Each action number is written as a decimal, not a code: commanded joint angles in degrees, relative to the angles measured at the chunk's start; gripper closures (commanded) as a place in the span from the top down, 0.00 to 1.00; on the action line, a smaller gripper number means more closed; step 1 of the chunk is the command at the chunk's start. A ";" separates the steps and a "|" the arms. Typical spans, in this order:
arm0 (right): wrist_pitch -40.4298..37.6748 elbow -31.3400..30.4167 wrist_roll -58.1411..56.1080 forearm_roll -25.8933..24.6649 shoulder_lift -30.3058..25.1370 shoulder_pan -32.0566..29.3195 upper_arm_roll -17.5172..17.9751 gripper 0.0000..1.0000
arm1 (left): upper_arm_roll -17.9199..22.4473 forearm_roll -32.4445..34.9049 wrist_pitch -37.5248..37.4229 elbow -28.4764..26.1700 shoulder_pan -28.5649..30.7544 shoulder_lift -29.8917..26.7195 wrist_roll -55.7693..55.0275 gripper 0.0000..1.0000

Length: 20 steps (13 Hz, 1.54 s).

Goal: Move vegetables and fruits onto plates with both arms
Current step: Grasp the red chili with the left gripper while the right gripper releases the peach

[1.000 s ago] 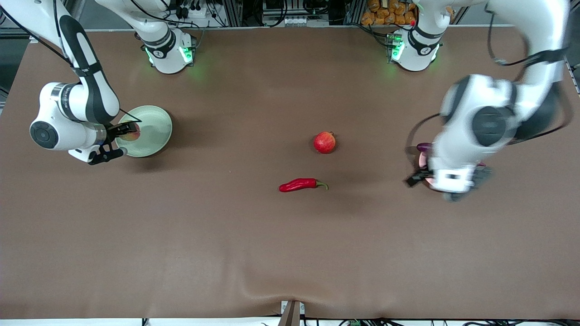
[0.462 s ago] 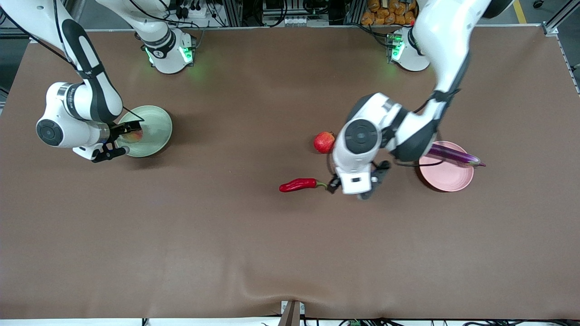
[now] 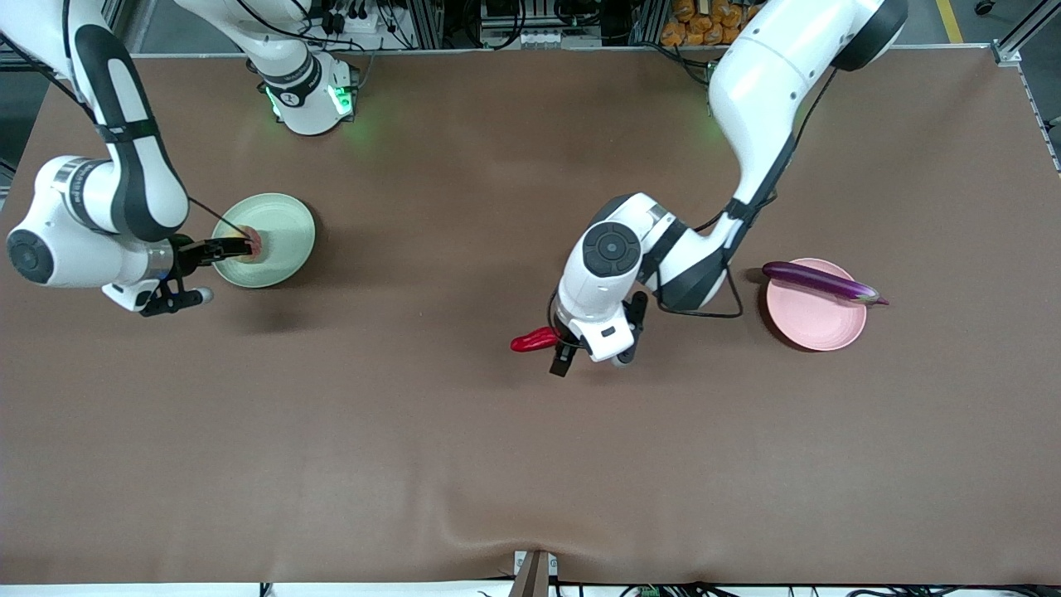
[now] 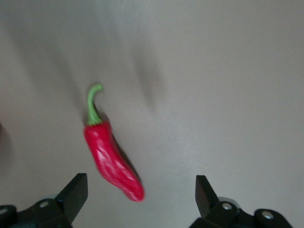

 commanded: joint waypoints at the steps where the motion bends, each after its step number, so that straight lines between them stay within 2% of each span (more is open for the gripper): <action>1: -1.55 3.95 6.53 3.50 5.13 2.48 0.04 1.00 | 4.69 1.29 4.28 2.44 -4.46 3.41 -9.14 1.00; 4: -3.21 4.39 11.72 7.29 6.02 4.68 0.04 1.00 | 5.68 1.11 6.75 2.44 -5.27 4.73 -15.39 1.00; 7: -7.16 6.14 18.57 9.93 5.94 7.23 0.13 1.00 | 5.68 0.32 6.67 1.48 -5.44 4.91 -16.28 1.00; 9: -10.94 8.16 23.58 14.31 5.85 9.77 0.13 1.00 | 5.68 0.75 6.58 1.21 -5.62 6.48 -16.20 1.00; 12: -11.83 9.31 34.91 18.19 5.32 15.31 0.22 1.00 | 5.68 1.11 6.23 0.95 -6.06 7.02 -15.93 1.00; 14: -12.97 9.93 36.96 22.84 5.41 16.02 0.22 1.00 | 5.68 1.20 6.14 0.08 -6.58 7.02 -15.84 1.00; 20: -12.80 10.45 39.87 24.62 5.67 18.14 0.22 1.00 | 5.68 0.41 0.70 0.25 -8.08 5.88 -16.28 1.00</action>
